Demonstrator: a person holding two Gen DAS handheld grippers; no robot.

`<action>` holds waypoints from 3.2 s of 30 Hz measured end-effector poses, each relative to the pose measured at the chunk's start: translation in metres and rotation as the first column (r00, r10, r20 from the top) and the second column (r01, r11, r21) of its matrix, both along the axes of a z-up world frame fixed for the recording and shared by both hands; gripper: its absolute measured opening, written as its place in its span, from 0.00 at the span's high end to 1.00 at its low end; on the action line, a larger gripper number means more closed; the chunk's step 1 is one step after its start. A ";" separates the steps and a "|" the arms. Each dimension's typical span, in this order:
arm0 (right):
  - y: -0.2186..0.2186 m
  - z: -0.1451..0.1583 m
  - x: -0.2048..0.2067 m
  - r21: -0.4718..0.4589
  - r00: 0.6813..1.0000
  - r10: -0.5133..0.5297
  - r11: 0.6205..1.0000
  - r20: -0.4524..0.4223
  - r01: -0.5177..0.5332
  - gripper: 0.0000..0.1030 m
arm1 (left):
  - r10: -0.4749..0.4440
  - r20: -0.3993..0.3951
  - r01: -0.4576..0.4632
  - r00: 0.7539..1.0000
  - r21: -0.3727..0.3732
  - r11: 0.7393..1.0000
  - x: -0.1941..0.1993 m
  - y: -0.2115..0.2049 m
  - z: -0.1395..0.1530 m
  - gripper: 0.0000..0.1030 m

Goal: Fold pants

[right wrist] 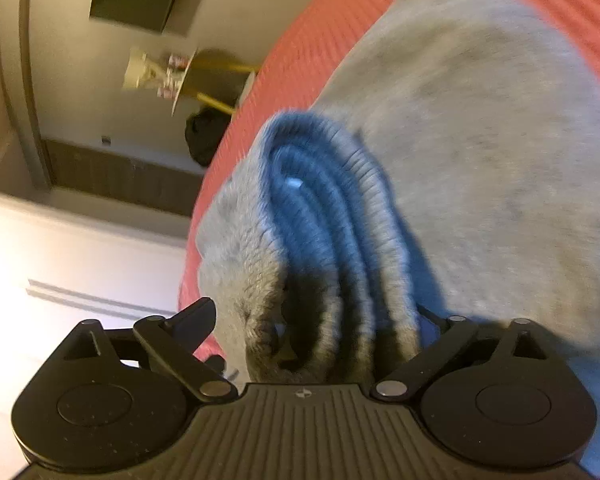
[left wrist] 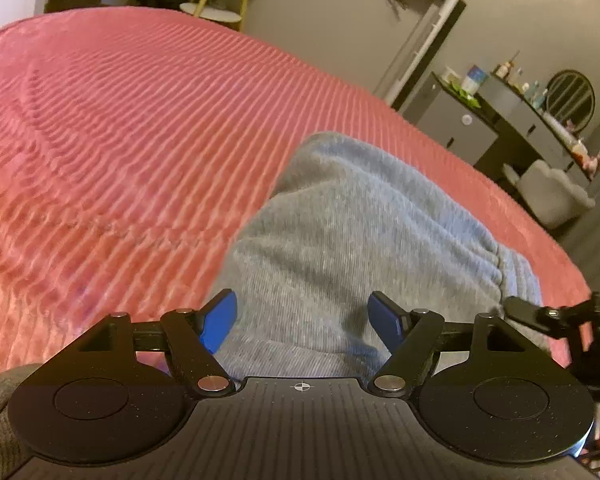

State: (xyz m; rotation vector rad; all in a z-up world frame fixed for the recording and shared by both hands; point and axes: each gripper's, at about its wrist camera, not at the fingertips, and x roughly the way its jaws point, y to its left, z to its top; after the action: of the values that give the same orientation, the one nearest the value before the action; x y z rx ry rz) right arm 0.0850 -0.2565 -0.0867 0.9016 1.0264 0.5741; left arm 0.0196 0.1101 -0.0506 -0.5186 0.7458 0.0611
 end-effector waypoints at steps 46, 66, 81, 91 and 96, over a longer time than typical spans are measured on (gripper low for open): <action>-0.058 0.075 -0.058 -0.525 0.915 -0.248 0.758 0.318 0.388 0.47 | -0.258 -0.061 0.266 0.964 0.234 0.935 -0.032 -0.033 0.056 0.38; 0.030 0.055 -0.050 -0.719 0.848 0.157 0.620 0.506 0.314 0.67 | -0.131 -0.051 0.140 0.990 0.226 0.964 0.050 -0.050 -0.013 0.20; -0.018 0.037 -0.053 -0.646 0.948 -0.075 0.715 0.309 0.267 0.22 | -0.132 -0.112 0.154 0.985 0.216 0.964 0.050 -0.047 -0.013 0.17; -0.041 0.031 -0.048 -0.579 0.956 -0.150 0.768 0.252 0.273 0.06 | -0.143 -0.110 0.151 0.984 0.066 0.986 0.041 -0.024 -0.012 0.21; -0.058 0.014 -0.032 -0.473 0.967 -0.187 0.846 0.171 0.247 0.04 | -0.160 -0.135 0.165 0.978 0.025 0.986 0.049 -0.025 -0.020 0.18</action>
State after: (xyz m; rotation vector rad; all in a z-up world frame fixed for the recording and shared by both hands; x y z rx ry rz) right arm 0.0529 -0.3141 -0.0731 0.5111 0.8879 0.1525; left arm 0.0682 0.0848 -0.0709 -0.4199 0.9130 -0.0437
